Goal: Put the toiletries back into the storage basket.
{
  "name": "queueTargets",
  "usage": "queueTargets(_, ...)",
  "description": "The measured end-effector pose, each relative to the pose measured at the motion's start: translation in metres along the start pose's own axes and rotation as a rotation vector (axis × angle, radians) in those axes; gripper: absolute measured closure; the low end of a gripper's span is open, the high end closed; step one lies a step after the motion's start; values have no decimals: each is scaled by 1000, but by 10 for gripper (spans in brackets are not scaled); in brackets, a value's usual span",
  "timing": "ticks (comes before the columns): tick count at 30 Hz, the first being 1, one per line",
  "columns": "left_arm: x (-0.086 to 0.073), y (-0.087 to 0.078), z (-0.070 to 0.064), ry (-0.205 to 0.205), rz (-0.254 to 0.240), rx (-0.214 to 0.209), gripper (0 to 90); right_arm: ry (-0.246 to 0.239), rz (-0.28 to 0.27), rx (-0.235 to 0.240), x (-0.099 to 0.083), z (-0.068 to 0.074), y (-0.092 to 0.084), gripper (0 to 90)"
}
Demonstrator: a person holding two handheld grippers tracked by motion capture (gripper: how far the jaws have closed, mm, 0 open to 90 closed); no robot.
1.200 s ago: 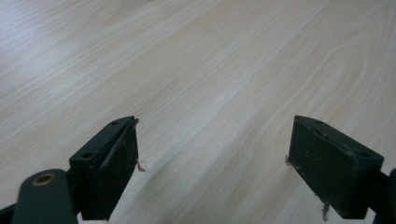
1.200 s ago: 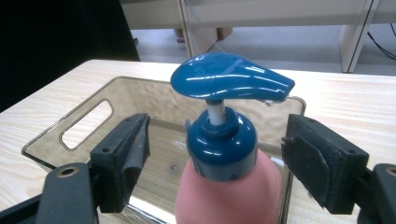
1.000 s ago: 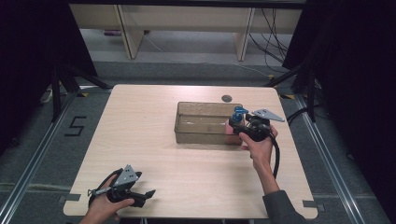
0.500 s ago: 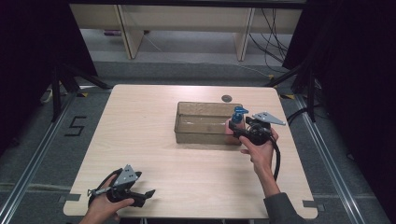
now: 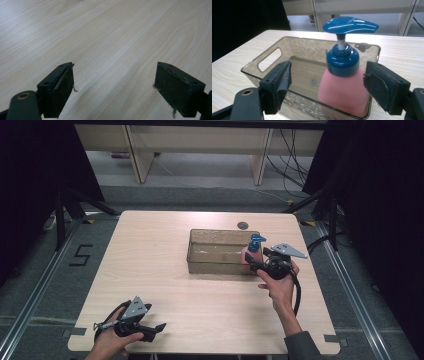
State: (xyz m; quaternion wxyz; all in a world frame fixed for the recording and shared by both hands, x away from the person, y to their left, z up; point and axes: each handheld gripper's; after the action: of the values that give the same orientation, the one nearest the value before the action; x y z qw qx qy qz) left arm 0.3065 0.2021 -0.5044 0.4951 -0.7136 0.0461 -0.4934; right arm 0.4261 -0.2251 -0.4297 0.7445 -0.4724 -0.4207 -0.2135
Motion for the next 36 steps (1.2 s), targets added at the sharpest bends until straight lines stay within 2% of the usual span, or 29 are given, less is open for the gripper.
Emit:
queueTargets(1, 0, 0, 0, 0, 0, 0, 154, -29, -12, -7, 0, -1, 0, 229)
queueTargets(4, 0, 0, 0, 0, -1, 0, 154, -42, -6, -18, -1, 0, 0, 230)
queueTargets(5, 0, 0, 0, 0, 0, 0, 154, -39, -22, -2, -1, 0, 1, 230)
queueTargets(7, 0, 0, 0, 0, 0, 0, 154, -23, -14, 5, -1, 2, 1, 230)
queueTargets(8, 0, 0, 0, 1, -1, 0, 154, -49, -5, -16, -1, 1, -2, 230)
queueTargets(10, 0, -1, 2, 23, 10, 15, 154, 4, 4, 15, -3, 7, -3, 230)
queueTargets(12, 0, -1, 2, 22, 10, 15, 154, 0, -6, 23, -3, 7, -2, 229)
queueTargets(13, 0, -1, 2, 22, 10, 15, 154, -7, 5, 12, -3, 8, -3, 225)
queueTargets(15, 0, -1, 2, 23, 10, 15, 154, 2, 6, 19, -3, 9, -4, 225)
queueTargets(21, 0, -1, 2, 23, 10, 16, 154, -41, -15, 37, -4, 12, -4, 222)
queueTargets(23, 0, -1, 2, 23, 10, 16, 154, -41, -8, 36, -5, 15, -5, 222)
queueTargets(25, 0, -1, 2, 23, 10, 16, 154, -62, -2, 23, -7, 16, -6, 220)
queueTargets(26, 0, -1, 2, 23, 10, 16, 154, -22, 8, 44, -8, 19, -6, 219)
queueTargets(27, 0, -1, 2, 22, 10, 15, 154, -55, -3, 46, -8, 18, -4, 219)
queueTargets(29, 0, -1, 2, 19, 9, 15, 154, -42, -1, 52, -10, 20, -4, 218)
queueTargets(31, 0, -1, 2, 20, 10, 15, 154, -70, 0, 46, -11, 21, -5, 217)
queueTargets(33, 0, -1, 2, 21, 9, 15, 154, -60, 10, 64, -12, 22, -5, 217)
queueTargets(34, 0, -1, 2, 20, 9, 15, 154, -75, 8, 64, -12, 23, -5, 217)
queueTargets(35, 0, -1, 2, 20, 9, 15, 154, -46, 4, 61, -14, 25, -5, 217)
queueTargets(36, 0, -1, 2, 20, 10, 15, 154, -62, -1, 70, -14, 25, -6, 217)
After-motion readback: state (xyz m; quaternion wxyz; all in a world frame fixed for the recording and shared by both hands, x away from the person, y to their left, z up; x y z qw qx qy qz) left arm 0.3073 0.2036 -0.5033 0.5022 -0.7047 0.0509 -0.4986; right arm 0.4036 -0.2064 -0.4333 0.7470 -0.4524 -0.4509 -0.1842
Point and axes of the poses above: each handheld gripper's, and its own axes: y roughly forward along the jaws, x roughly out of its top, z roughly to its left, and after that the axes turned 9 degrees about z, right-handed
